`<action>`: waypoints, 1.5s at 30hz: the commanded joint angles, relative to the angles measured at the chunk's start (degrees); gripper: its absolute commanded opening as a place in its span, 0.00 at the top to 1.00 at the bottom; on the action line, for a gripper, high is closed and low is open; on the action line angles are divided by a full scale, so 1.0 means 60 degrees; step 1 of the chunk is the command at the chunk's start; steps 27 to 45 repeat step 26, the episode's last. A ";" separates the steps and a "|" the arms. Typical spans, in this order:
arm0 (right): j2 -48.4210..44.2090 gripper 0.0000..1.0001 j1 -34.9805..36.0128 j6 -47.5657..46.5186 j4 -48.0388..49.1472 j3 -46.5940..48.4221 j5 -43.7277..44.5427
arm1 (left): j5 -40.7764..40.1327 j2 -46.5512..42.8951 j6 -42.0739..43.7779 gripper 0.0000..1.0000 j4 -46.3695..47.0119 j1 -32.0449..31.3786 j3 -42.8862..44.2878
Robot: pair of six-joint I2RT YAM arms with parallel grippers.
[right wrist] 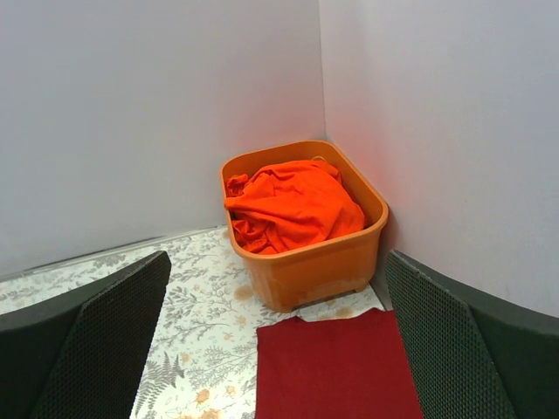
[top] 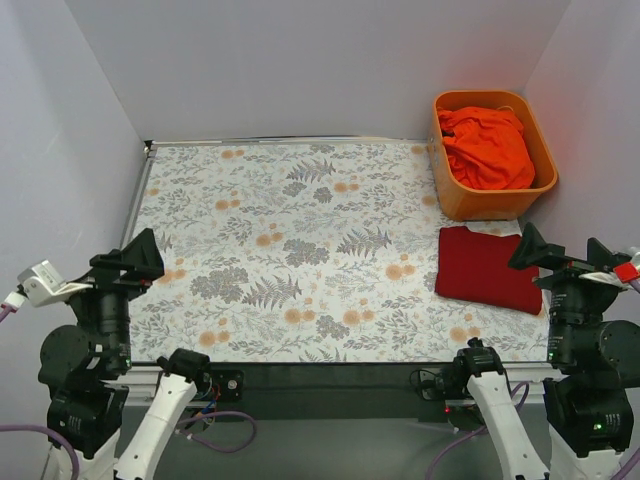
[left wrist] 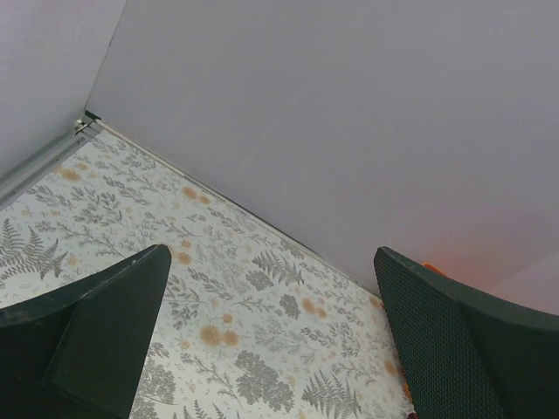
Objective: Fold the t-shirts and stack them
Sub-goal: Neatly place the folded tshirt to the corner
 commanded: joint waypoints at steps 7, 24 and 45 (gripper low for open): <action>-0.0132 0.02 0.0312 -0.0613 0.1216 -0.0514 -0.0995 | -0.0713 -0.1289 0.0230 0.04 -0.0862 0.0036 -0.0678; 0.0014 0.02 0.0415 -0.1140 0.1612 -0.0983 -0.1259 | -0.1666 -0.2022 0.0391 0.04 0.0631 0.0021 -0.1850; 0.0058 0.02 0.0430 -0.1141 0.1685 -0.1100 -0.1318 | -0.1680 -0.2051 0.0392 0.04 0.0822 0.0021 -0.1996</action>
